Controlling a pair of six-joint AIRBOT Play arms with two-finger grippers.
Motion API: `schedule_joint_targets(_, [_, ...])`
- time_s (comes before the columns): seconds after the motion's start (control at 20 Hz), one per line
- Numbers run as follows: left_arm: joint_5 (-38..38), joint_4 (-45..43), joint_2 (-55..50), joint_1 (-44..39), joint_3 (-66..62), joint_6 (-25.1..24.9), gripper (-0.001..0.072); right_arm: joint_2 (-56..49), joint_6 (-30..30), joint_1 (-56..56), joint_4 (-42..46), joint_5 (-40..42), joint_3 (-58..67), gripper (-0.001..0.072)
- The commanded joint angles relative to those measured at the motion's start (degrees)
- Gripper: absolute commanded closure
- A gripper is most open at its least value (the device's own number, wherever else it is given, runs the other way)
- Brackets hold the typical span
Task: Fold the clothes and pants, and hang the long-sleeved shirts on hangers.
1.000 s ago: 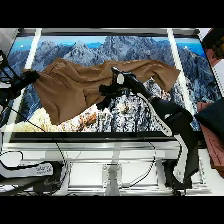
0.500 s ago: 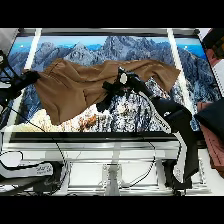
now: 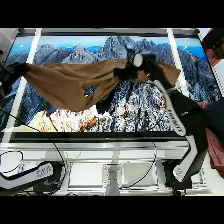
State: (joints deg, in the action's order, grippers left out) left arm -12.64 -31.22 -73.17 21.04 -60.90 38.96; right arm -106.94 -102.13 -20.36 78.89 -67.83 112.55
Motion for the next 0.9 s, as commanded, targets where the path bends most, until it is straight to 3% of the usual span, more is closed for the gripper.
schedule_joint_targets(0.0, [3.5,-0.1,4.4,0.0,0.0,0.0,0.0680,8.9,5.8,3.0,4.2,-6.7,3.4,0.0704])
schedule_joint_targets(0.25, [3.5,-0.1,7.4,-0.1,0.0,0.0,0.0680,20.1,7.4,3.4,9.6,-12.4,3.5,0.0704])
schedule_joint_targets(0.45, [3.3,-0.3,9.5,-0.1,0.0,0.0,0.0680,25.3,9.0,3.3,14.5,-24.8,3.5,0.0703])
schedule_joint_targets(0.65, [-3.1,-0.5,11.1,0.6,0.1,0.0,0.0680,28.6,10.3,3.3,17.5,-37.7,3.4,0.0704])
schedule_joint_targets(0.85, [-8.3,-1.0,11.1,0.8,1.4,0.0,0.0681,31.6,12.0,3.6,18.9,-37.3,3.1,0.0704])
